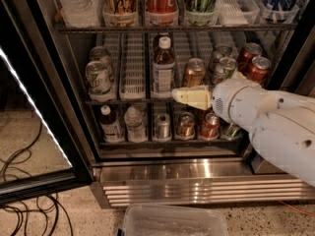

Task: Pick blue plastic bottle from middle shelf of fridge

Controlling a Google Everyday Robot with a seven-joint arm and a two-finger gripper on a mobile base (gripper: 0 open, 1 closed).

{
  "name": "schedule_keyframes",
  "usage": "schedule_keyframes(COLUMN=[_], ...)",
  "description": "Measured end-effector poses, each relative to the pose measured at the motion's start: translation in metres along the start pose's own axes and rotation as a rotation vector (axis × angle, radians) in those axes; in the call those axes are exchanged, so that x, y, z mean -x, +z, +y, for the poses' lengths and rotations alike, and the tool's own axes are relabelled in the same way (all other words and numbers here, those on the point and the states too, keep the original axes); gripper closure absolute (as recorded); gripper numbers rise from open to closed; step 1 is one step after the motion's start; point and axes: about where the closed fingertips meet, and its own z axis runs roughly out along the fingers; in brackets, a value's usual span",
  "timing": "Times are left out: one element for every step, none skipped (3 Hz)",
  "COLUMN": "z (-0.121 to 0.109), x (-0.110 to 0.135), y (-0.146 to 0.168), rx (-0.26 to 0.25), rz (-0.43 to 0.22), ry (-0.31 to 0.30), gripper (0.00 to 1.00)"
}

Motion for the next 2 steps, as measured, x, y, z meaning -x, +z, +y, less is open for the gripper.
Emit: schedule_keyframes(z=[-0.0060,-0.0005], x=[0.0166,0.0233], y=[-0.0074,-0.0046], rx=[-0.023,-0.035], rz=[-0.092,-0.142], ry=[-0.001,-0.007], gripper=[0.00,0.00])
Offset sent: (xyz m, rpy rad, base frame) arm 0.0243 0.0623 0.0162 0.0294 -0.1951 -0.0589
